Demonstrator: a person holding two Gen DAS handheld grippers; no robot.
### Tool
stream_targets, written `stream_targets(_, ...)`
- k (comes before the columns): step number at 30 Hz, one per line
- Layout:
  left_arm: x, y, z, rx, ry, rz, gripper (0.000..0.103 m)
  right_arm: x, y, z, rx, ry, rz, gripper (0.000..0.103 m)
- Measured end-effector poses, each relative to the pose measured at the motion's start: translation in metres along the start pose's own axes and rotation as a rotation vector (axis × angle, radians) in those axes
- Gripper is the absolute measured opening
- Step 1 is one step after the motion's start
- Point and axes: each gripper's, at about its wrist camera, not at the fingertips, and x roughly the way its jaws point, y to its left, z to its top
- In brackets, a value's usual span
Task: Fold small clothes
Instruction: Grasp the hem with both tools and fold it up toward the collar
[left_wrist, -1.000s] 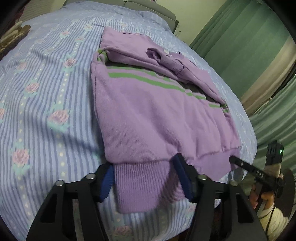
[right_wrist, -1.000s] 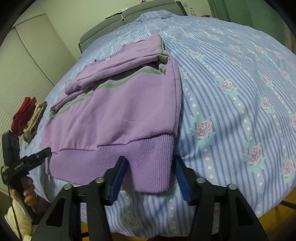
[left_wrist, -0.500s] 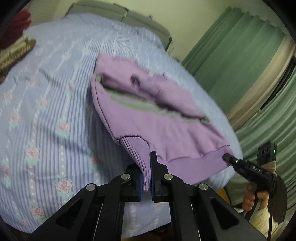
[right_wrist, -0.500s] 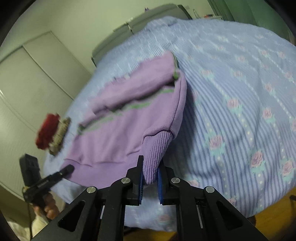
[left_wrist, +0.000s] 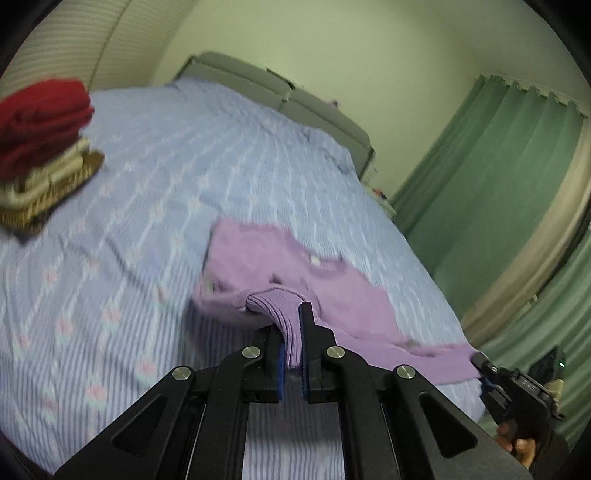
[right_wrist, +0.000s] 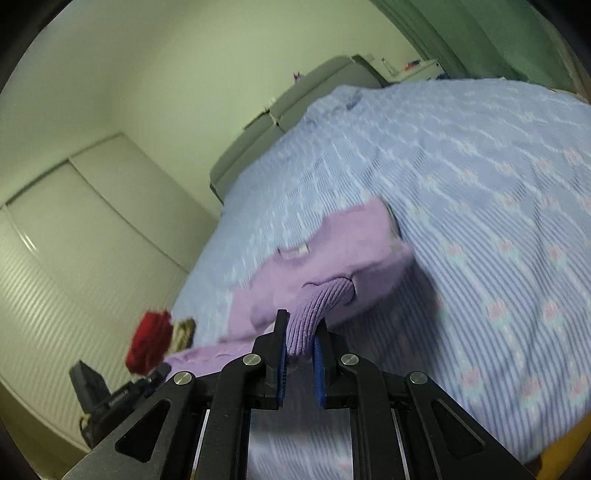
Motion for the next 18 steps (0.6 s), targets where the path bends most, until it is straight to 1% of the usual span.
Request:
stream_targets(2, 0.013, -0.004, 0.023, -0.007, -0.016, 0.002, 0.008, 0.008, 0.008, 0.017, -0.008, -0.037, 0.008, 0.012)
stream_targets(5, 0.032, -0.013, 0.048, 0.024, -0.043, 0.029, 0.008, 0.023, 0.015, 0.042, 0.005, -0.078, 0.016, 0.012)
stream_targets(8, 0.059, -0.017, 0.072, 0.045, -0.039, 0.063, 0.008, 0.044, 0.020, 0.070, 0.020, -0.107, 0.016, 0.012)
stream_targets(10, 0.078, -0.018, 0.083, 0.060, -0.022, 0.078, 0.008, 0.061, 0.020, 0.087, 0.037, -0.108, 0.013, 0.012)
stream_targets(13, 0.112, -0.016, 0.093, 0.083, 0.008, 0.126, 0.008, 0.091, 0.015, 0.108, 0.047, -0.099, -0.022, 0.012)
stream_targets(18, 0.165, 0.008, 0.098, 0.020, 0.091, 0.175, 0.008, 0.145, 0.003, 0.133, 0.050, -0.045, -0.084, 0.012)
